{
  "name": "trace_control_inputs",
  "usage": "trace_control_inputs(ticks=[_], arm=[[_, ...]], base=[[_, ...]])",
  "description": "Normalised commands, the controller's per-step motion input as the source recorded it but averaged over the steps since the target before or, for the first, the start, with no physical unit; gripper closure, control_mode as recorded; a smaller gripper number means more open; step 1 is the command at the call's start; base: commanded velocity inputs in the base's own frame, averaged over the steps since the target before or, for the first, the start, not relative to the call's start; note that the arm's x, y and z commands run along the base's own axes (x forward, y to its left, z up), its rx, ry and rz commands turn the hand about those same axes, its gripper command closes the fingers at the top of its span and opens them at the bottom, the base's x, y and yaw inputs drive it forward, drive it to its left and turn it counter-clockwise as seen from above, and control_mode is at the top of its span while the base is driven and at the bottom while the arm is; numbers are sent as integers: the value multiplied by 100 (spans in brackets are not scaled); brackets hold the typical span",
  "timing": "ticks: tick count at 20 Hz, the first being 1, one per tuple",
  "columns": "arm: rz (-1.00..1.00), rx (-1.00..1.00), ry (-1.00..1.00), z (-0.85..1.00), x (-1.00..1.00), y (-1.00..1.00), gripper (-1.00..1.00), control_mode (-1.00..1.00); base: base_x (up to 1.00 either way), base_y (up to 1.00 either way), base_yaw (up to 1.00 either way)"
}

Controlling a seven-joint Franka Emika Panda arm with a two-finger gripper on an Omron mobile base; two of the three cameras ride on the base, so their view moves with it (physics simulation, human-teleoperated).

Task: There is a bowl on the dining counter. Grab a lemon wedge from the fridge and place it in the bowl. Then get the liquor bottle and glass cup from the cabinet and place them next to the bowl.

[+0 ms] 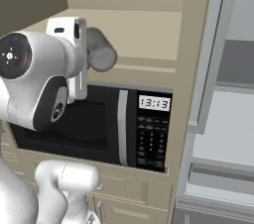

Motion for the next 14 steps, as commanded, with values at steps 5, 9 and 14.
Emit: trace_control_inputs(ticks=[5,9,14], arm=[[-14,0,-3,0,-62,27,100,-100],[-11,0,-3,0,-58,25,100,-100],[-5,0,-4,0,-61,21,100,-100]], base=[[0,0,0],[0,0,0],[0,0,0]])
